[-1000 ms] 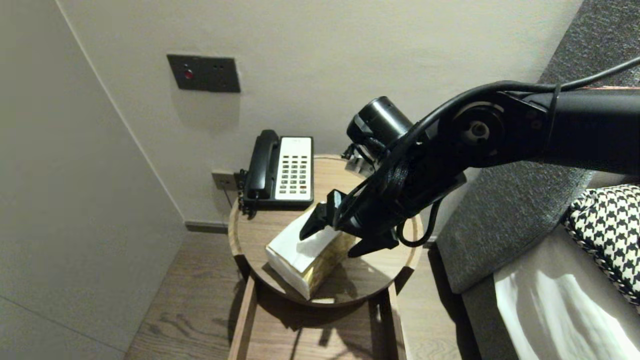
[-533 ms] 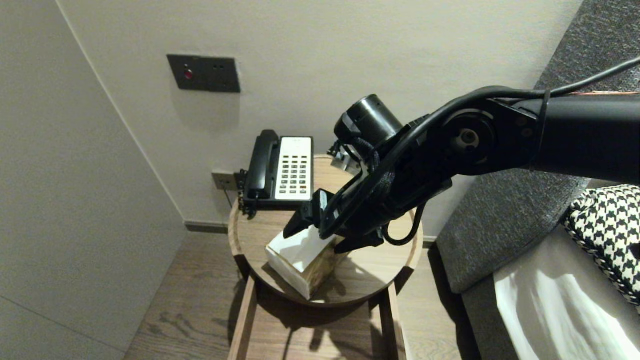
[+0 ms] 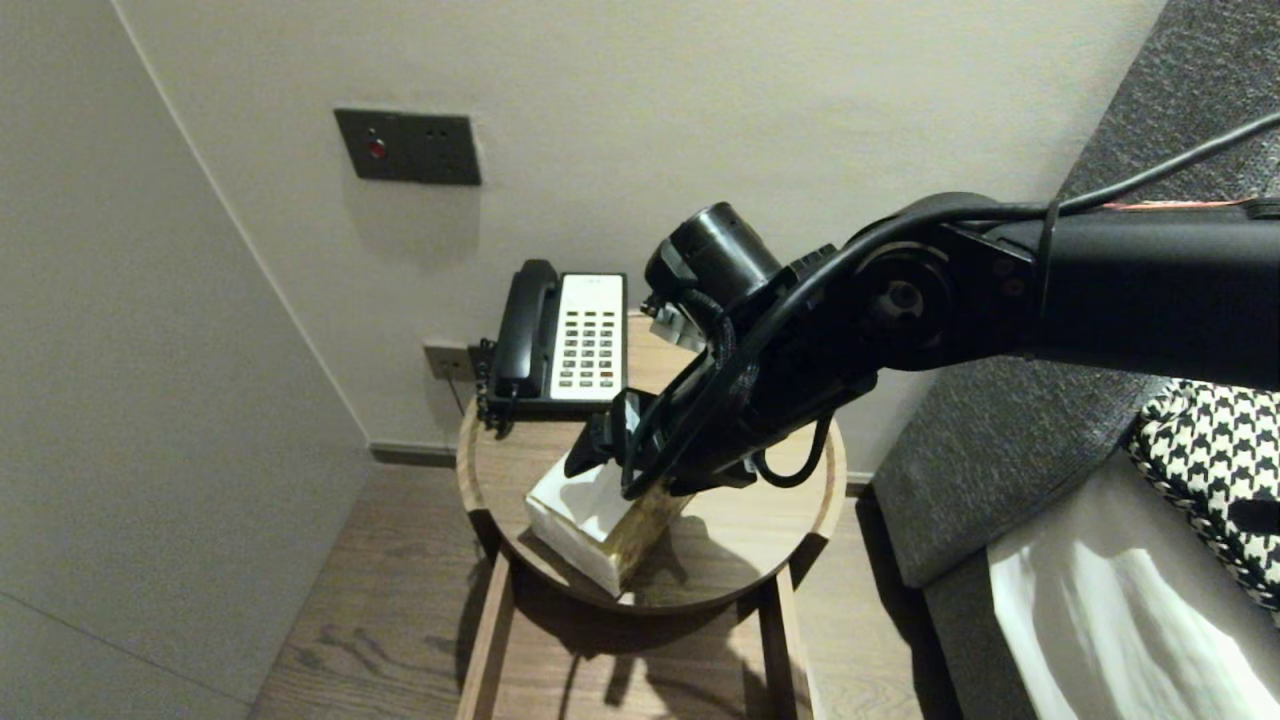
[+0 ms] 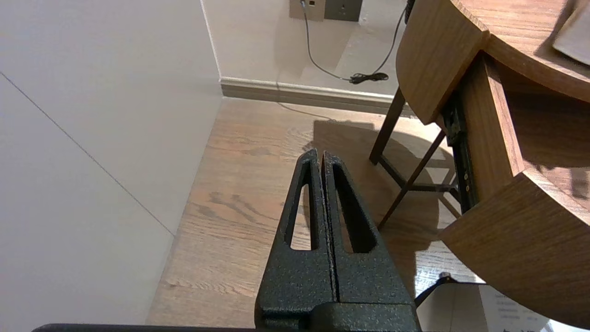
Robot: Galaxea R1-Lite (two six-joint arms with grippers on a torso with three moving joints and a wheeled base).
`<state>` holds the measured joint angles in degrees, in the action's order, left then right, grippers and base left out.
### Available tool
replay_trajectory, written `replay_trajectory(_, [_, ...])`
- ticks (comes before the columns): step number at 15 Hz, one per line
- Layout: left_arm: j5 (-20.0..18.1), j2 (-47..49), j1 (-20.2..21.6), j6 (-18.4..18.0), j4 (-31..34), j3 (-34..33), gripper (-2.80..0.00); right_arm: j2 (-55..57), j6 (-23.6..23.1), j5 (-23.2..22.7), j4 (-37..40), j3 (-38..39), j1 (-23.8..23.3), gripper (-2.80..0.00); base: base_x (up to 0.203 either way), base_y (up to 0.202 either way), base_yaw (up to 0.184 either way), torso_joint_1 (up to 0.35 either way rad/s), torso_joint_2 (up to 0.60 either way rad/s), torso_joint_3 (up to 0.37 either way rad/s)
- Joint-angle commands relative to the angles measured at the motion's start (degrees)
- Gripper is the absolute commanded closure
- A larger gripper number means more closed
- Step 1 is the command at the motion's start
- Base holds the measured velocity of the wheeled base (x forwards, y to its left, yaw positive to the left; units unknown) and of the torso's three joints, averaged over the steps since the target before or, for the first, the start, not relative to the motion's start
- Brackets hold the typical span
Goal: Put the tissue on the table in the drawer one by one
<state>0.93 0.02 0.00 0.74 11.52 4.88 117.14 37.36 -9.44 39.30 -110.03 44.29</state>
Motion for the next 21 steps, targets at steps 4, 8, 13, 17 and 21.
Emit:
replay_trajectory(4, [0.04, -0.02, 0.0, 0.05, 0.08, 0.05, 0.0, 1.02, -2.63, 4.59, -2.15, -0.01, -0.52, -2.8, 0.0, 0.0, 0.0, 0.0, 0.0, 0.0])
replay_trajectory(8, [0.04, -0.02, 0.0, 0.05, 0.08, 0.05, 0.0, 2.12, -2.97, 7.6, -7.09, -0.01, -0.43, -2.8, 0.0, 0.0, 0.0, 0.0, 0.0, 0.0])
replay_trajectory(13, [0.04, -0.02, 0.0, 0.05, 0.08, 0.05, 0.0, 2.83, -2.99, 7.95, -12.49, -0.01, -0.52, -2.8, 0.0, 0.0, 0.0, 0.0, 0.0, 0.0])
replay_trajectory(17, [0.04, -0.02, 0.0, 0.05, 0.08, 0.02, 0.0, 2.9, -4.91, 8.58, -11.74, 0.34, 0.08, -2.8, 0.0, 0.0, 0.0, 0.0, 0.0, 0.0])
replay_trajectory(21, [0.04, -0.02, 0.0, 0.05, 0.08, -0.04, 0.0, 3.06, -8.27, 17.63, -10.31, 0.43, 3.2, -2.8, 0.0, 0.0, 0.0, 0.0, 0.0, 0.0])
